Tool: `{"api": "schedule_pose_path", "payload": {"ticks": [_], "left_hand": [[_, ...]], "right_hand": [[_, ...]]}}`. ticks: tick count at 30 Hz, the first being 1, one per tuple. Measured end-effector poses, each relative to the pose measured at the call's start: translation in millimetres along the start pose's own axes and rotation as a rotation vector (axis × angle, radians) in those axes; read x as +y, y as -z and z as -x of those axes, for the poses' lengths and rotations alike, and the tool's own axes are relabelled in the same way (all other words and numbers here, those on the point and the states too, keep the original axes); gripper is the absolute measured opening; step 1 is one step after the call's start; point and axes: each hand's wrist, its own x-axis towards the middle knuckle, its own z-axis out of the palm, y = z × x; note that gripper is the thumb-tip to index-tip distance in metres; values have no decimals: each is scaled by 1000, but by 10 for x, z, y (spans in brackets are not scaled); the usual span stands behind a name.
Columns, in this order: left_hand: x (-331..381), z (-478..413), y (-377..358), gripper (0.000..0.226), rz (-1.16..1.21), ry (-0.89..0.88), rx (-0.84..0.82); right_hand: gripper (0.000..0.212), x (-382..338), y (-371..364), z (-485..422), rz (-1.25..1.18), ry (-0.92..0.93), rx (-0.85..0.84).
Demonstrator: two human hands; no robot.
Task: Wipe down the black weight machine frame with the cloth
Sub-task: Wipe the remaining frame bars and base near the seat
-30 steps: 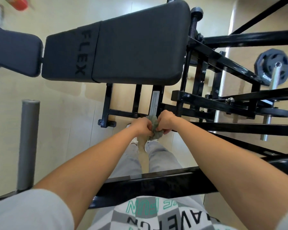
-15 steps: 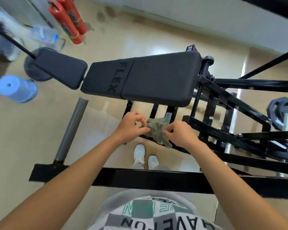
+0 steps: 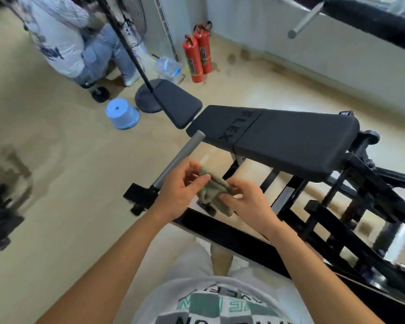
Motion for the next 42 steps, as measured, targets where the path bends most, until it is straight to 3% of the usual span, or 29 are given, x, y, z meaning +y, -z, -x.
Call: {"api": "schedule_pose_path", "payload": {"ticks": [4, 7, 10, 16, 22, 30, 37, 42], "left_hand": [[-290, 208, 481, 17, -123, 11, 154], [-677, 353, 846, 20, -280, 43, 179], [-1108, 455, 1167, 33, -394, 73, 208], [-1765, 396, 1708, 34, -261, 97, 206], [-2102, 42, 2102, 38, -268, 18, -56], [-2041, -213, 2101, 10, -151, -70, -330], [-1983, -298, 1968, 25, -371, -369, -389], [-1973, -508, 2053, 21, -321, -330, -561]], "right_hand": [[10, -184, -437, -82, 150, 74, 41], [8, -206, -888, -122, 393, 197, -31], [20, -168, -1294, -144, 562, 263, -55], [21, -329, -2001, -395, 627, 254, 136], [19, -535, -2552, -634, 698, 89, 372], [16, -615, -2826, -430, 692, -30, 638], [16, -465, -2881, -378, 658, -94, 819], [17, -447, -2944, -462, 626, -68, 889]]}}
